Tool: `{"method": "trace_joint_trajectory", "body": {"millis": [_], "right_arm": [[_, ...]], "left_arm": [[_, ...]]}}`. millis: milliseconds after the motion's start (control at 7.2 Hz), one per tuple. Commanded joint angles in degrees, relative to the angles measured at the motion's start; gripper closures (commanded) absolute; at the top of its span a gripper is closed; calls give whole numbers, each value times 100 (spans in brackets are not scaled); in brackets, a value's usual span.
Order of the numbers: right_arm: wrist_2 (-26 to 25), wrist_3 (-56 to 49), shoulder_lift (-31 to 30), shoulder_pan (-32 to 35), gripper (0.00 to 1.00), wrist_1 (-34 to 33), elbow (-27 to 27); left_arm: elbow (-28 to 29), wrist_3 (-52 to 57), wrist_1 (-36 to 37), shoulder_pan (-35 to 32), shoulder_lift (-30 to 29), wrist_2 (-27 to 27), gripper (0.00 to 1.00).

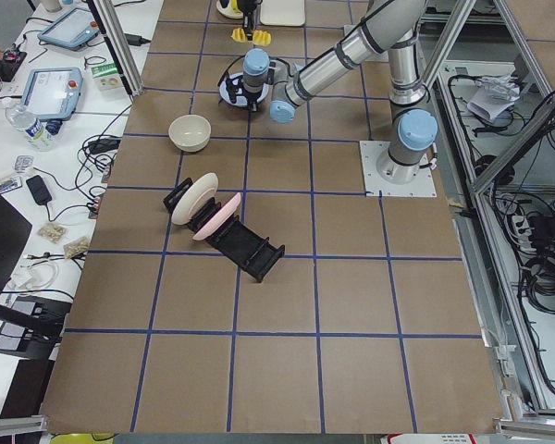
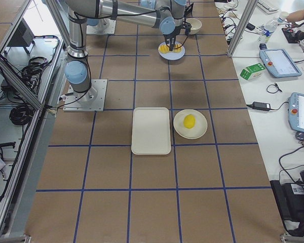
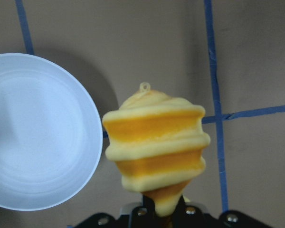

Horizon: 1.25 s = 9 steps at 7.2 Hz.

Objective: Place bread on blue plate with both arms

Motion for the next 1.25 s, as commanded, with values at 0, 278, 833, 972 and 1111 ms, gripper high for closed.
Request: {"method": "trace_joint_trajectory", "body": {"millis": [0,278,833,972,1111], "right_arm": [[322,40,364,210,100,-255,-83],[378,372,734,543,100,-922,-188],[378,769,1482,922,100,-1082,-787],[317,935,1474,923,100,-970,-760],[334,945,1465,923,92,-942,-647]], "left_arm": [[44,15,-7,3,23,394,0],[219,59,-443,265,277,464,0],[1938,322,-3750,346,1181,1659,0],[2221,706,-4438,346,1488,1738,0],[2450,1293,-5098,329,1752,1982,0]]}}
